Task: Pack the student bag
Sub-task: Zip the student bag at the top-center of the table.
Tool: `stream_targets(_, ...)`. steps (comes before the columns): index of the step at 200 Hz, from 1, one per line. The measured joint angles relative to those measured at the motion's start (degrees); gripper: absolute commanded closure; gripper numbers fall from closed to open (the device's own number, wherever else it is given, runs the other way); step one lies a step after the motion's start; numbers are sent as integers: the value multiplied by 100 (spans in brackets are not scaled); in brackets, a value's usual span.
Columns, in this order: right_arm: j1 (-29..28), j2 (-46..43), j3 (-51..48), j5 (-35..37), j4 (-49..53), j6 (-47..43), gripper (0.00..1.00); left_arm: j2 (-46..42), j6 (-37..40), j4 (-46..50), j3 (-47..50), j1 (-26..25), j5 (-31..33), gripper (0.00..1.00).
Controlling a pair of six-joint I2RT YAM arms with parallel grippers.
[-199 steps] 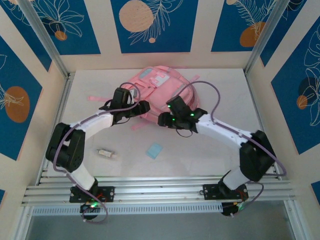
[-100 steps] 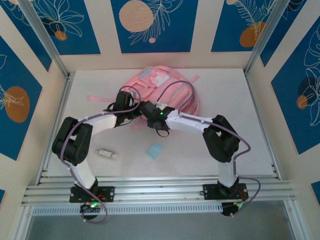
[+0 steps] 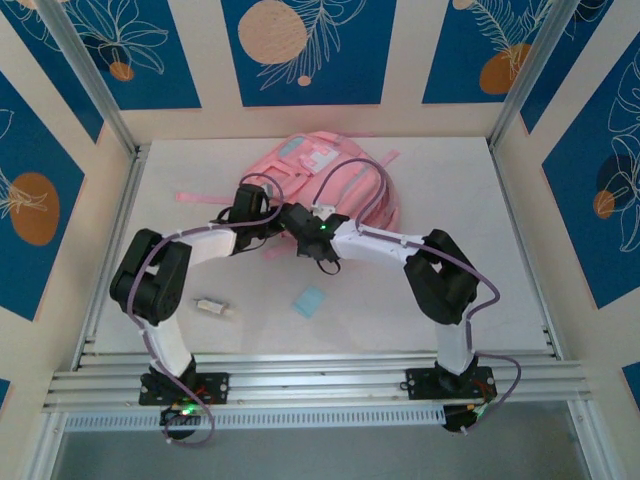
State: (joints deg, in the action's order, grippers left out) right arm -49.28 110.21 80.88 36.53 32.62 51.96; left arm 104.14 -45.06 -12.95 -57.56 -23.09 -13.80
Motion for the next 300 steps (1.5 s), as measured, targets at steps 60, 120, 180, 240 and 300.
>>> stream_targets(60, 319, -492, -210, -1080, 50, -632, 100, 404, 227, 195, -577, 131, -48, 46)
stream_targets(120, 758, -887, -525, -2234, 149, -1154, 100, 671, 673, 662, -1228, 378, -55, 40)
stream_targets(180, 1049, -890, -435, -3834, -24, -1255, 100, -472, 140, 483, 72, 514, -227, 37)
stream_targets(240, 1067, -678, -310, -4852, -514, -1095, 100, -1023, -883, -369, 905, 157, -374, 36)
stream_targets(300, 999, -678, -501, -4758, -671, -1051, 100, -170, -1386, -1401, 662, -94, -555, 100)
